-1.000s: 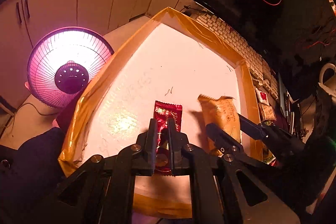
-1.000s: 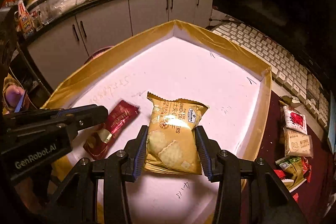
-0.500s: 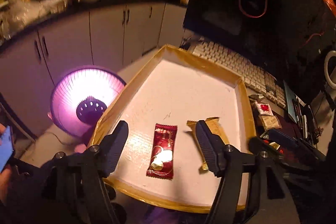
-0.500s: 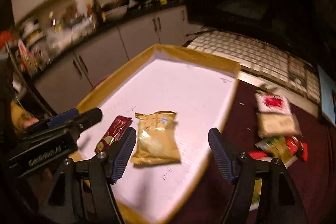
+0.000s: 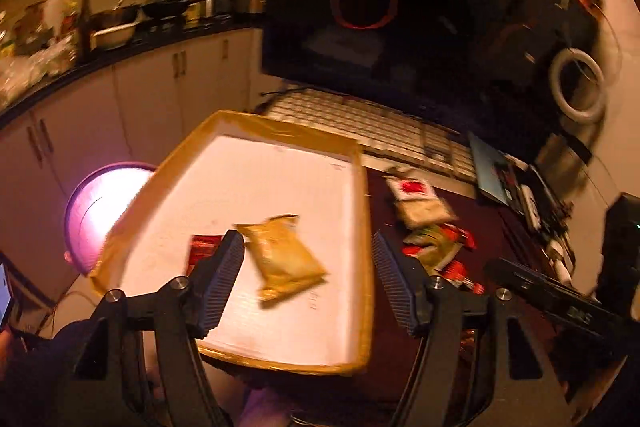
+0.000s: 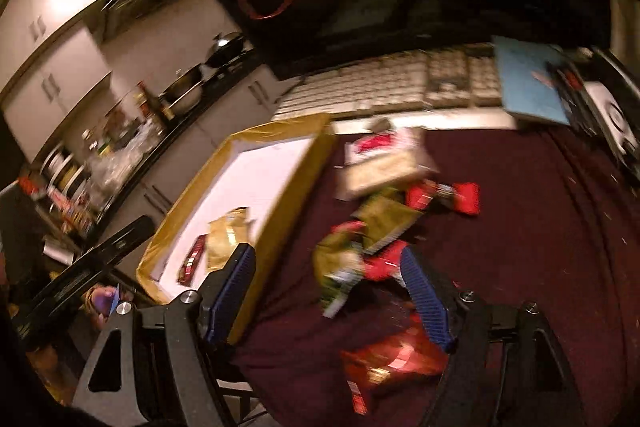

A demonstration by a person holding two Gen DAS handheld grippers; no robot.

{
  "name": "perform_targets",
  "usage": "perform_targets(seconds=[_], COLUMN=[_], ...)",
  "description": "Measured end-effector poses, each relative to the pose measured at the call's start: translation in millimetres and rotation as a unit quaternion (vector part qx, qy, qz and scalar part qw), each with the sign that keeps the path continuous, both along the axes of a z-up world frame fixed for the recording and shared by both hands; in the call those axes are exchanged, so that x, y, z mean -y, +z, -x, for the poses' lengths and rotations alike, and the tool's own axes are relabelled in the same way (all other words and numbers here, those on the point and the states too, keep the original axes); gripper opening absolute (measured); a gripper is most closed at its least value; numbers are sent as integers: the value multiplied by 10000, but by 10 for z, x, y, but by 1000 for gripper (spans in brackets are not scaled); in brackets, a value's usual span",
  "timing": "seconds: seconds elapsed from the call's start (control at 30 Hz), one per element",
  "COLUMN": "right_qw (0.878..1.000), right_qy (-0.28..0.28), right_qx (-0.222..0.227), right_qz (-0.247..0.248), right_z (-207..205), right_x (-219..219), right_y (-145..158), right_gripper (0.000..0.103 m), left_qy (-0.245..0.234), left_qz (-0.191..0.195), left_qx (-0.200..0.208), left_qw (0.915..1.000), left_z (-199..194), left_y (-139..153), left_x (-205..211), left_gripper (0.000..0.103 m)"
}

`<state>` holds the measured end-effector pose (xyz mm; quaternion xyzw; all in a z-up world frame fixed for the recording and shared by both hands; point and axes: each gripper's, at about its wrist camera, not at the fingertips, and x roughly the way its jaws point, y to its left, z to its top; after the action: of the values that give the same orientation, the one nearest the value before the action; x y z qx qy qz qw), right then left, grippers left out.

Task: Organize snacks
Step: 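Return both tools from the box to the snack pile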

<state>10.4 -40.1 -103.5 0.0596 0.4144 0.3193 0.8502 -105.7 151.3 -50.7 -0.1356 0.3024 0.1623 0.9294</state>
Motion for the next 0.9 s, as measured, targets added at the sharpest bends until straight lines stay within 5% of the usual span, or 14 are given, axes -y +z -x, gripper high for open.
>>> perform_targets(seconds=[0.33, 0.9], right_qw=[9996, 9988], right_qy=[-164, -332], right_qx=[41, -145], right_qz=[241, 323], right_z=[66, 4], right_x=[296, 434], right_y=[-102, -194], right_gripper=[77, 77], left_qy=[-955, -1116], left_qz=[98, 337], left_qx=[-180, -390], left_qw=[9952, 9924], left_z=[-89, -127], left_y=[-33, -186], left_x=[608, 679], left_gripper=[70, 70])
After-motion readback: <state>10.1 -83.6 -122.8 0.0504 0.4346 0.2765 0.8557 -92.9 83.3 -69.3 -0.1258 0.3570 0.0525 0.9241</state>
